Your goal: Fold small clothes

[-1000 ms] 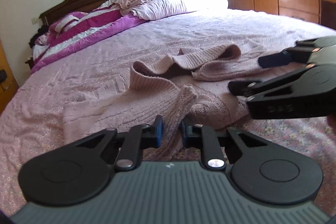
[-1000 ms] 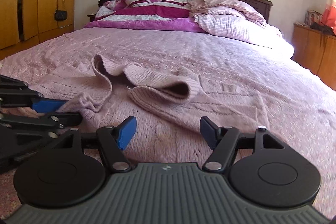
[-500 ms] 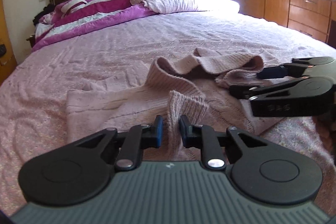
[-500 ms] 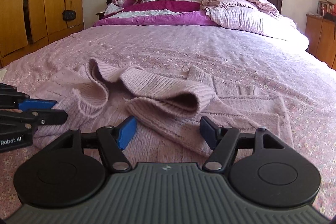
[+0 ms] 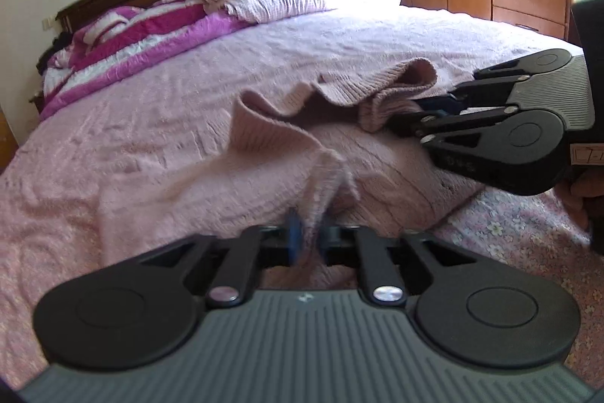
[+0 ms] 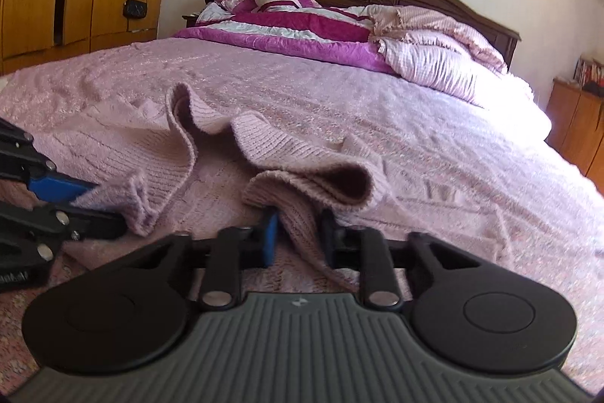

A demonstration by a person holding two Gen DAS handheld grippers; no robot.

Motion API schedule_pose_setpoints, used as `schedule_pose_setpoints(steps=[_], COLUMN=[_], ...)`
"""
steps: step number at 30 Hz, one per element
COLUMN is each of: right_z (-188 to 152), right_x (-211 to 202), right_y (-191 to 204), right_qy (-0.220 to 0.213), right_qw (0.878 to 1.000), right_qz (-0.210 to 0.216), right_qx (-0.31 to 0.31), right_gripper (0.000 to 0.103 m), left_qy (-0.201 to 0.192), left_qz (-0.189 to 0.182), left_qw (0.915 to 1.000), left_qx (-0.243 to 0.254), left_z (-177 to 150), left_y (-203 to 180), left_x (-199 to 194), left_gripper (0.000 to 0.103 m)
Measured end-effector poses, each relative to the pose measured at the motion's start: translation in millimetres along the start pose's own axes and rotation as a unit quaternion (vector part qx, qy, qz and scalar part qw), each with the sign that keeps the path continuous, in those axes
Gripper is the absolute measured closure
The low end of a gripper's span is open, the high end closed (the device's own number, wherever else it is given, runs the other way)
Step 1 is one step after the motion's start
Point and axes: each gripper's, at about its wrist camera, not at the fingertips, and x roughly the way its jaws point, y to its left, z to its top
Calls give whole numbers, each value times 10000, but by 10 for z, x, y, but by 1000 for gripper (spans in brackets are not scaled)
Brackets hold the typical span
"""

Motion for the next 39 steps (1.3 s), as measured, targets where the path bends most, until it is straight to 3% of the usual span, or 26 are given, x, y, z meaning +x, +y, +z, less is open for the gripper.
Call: schedule_pose_setpoints(steps=[8,14,20,23,25,27,32,36,39], right_z=[254,359,308,199,95,86,66,42,33], right_x=[-47,234,684,944,1018,1042,1029,903,705], right_y=[-484,-940,-1235,-1370,-1452,-1534,-1789,-1977,-2044], right_qy=[-407,-244,277,712,737,711,702,601,534], right_qw=[9972,9932,9923,9918,9907,9892,9785,9705,9693], right_qz=[-622,-1132,-1203,-1003,-953,-929,-952,-1007,-972], right_qx=[-44,-80,8,333,637,886,1692,2108,2195], right_gripper=[91,91,91,90,89,84,72,52,43], left_qy=[-289,-329,20,360,509,494,522,564,649], left_qz=[1018,1733,1936,1977,1961,1959,1990,1796,1684], left_qw=[9941,9831,9796,9769,9751,9745,9692,9698,9709], left_qx=[-253,-493,-544,-721,-908,-982,-1353,-1549,-1577], left_z=[319,492,448,309,195,142,179,215,220], left_y=[611,1089,1331,1407,1454,1480,1640,1715,1696], left_x=[62,330,718,888,942,928,864,731,590], left_gripper=[93,94,93,91,90,83,51,48,37])
